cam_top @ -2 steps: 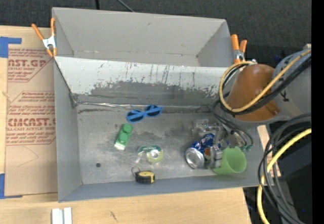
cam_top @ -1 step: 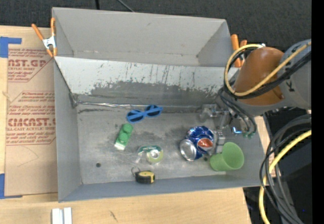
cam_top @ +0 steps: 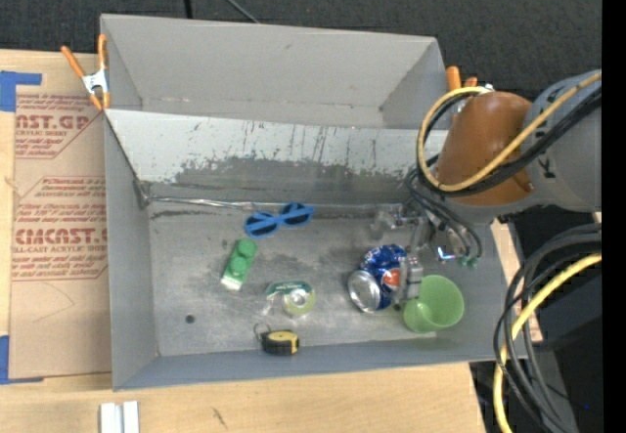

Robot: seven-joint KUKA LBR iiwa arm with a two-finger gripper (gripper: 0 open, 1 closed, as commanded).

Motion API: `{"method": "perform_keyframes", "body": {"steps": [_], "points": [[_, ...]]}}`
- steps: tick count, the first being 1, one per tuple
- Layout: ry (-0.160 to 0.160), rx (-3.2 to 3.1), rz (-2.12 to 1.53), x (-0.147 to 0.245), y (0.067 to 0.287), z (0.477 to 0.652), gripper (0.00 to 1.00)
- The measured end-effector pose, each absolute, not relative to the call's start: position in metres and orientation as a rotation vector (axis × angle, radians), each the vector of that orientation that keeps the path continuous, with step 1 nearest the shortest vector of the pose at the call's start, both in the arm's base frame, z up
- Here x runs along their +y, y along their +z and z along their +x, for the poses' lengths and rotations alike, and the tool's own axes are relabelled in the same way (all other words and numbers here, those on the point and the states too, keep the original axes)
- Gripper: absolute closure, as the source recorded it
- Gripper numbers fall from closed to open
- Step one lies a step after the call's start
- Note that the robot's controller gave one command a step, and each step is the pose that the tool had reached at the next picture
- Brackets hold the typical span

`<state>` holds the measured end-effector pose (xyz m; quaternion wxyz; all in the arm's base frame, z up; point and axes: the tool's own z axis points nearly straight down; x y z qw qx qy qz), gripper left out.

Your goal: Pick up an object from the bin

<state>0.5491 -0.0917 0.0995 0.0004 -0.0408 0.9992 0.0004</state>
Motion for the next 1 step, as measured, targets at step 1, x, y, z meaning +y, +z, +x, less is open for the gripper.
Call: {"method": "perform_keyframes", "body": {"steps": [1], "points": [[0.002, 3.144, 0.051, -0.0920, 0.0685, 0.5257, 0.00]]}}
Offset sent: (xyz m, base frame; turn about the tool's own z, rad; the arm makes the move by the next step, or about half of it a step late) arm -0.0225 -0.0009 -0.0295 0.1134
